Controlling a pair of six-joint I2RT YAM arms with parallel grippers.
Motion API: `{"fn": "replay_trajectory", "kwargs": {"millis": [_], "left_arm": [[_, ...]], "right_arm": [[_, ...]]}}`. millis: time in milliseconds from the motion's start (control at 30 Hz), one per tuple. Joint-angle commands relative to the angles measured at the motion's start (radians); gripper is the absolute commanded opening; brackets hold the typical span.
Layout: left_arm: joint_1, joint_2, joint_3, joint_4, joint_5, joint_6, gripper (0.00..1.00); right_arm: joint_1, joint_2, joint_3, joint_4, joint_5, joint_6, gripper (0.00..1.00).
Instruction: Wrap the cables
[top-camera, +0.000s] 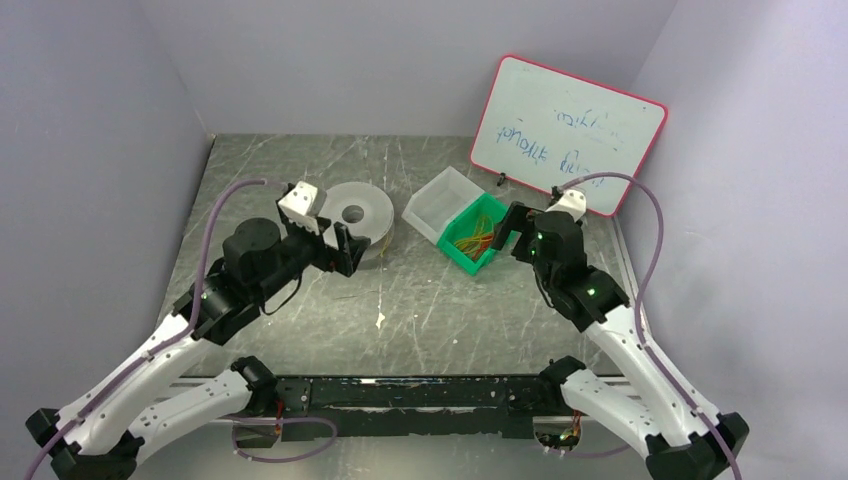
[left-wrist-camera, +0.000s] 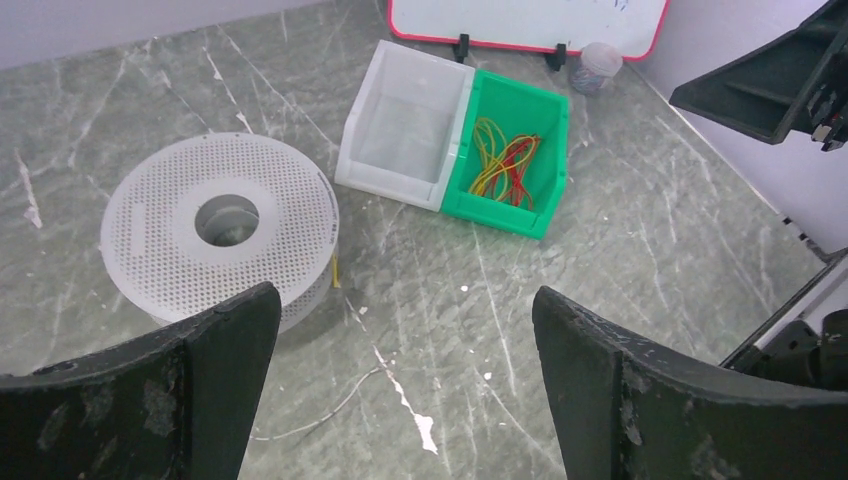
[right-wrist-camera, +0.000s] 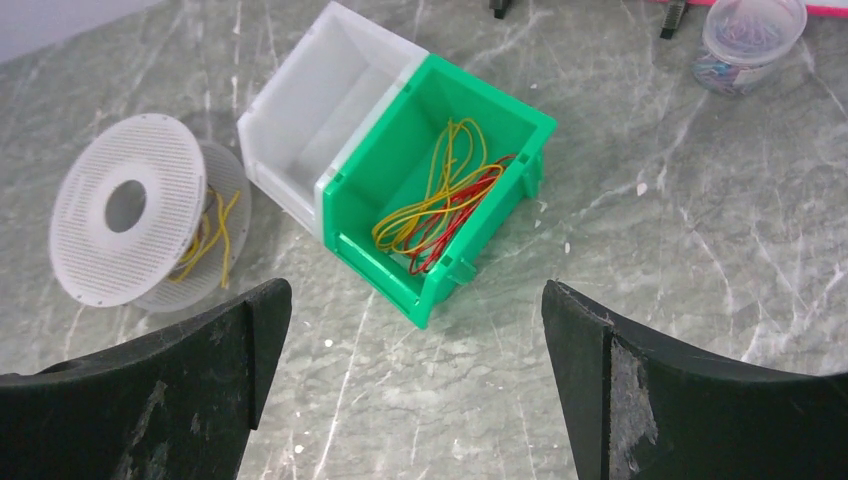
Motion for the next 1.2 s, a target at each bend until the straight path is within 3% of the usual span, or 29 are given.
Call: {"fn": "replay_trajectory", "kwargs": {"millis": [0,100,433,533,767,967,1167], "left_arm": [[0.002,-0.065,-0.085,0.09,0.022,-0.1,0.99],[0.002,-0.114,-0.166,0.134,0.07,-0.133,0.99],[0.002,-0.275,-0.296,0.128,0.117,-0.064,0.99],[0.002,-0.312,-0.289,0.111,0.121,-0.061,0.99],[0.002,-0.379,-0.251,-0.089,0.082,-0.051,0.99],[0.002,-0.436,-0.282,-0.056,0.087,-0.045,0.99],[0.001,-0.411,-0.272,-0.072,0.103,-0.045,0.99]], "right_arm": [[-0.002,-0.067,-0.037,0.028,-0.03,-0.002,1.0],[-0.003,-0.134,-0.075,0.045,-0.058,-0.002,1.0],[-0.003,-0.332,-0.246,0.166,0.084,-0.096,1.0],[-0.003,-0.32,-0.257,0.169,0.047,-0.12,1.0],[-0.002,-0.266,-0.178,-0.002,0.125,-0.033,1.0],[-0.002,-0.258,-0.122,-0.031,0.15,-0.135,1.0],[-0.003,-0.291,-0.135,-0.041,0.166,-0.136,1.0]]}}
